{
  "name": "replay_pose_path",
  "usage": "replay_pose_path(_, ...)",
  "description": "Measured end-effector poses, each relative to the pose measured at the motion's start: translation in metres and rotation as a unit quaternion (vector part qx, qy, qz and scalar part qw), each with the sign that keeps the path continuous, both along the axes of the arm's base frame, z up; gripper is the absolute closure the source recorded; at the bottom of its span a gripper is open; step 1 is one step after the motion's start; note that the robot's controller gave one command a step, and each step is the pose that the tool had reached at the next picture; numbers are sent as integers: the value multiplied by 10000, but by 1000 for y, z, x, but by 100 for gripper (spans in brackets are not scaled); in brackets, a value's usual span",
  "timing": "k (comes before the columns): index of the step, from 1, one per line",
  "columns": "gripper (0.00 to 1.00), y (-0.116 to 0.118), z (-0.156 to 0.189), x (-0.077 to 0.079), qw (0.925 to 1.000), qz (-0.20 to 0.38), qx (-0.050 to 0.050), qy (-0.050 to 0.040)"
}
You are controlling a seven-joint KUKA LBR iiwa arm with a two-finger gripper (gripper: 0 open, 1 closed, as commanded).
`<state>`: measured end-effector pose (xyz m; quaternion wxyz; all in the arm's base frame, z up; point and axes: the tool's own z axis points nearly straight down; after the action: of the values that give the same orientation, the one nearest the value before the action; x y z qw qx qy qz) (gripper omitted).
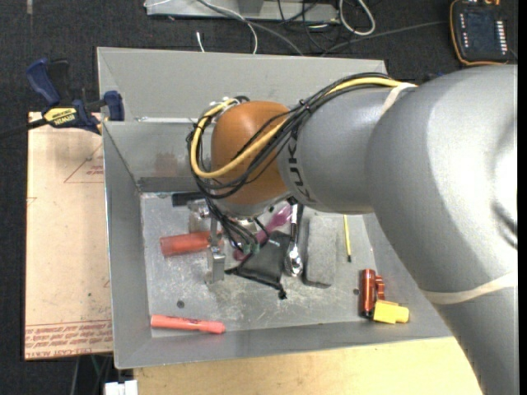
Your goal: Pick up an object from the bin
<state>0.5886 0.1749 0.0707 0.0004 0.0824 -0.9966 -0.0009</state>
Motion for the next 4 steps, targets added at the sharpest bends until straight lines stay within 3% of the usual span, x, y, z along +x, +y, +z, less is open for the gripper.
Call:
replay_pose_path(1,0,14,-1,1,9970,-776,38,-54)
replay_pose_path(2,0,-2,-4,1,9999,-152,14,-10)
replay_pose_path(3,0,14,-1,1,9973,-725,48,-54)
replay_pose_path(4,100,0,-2,2,9998,-173,38,-36)
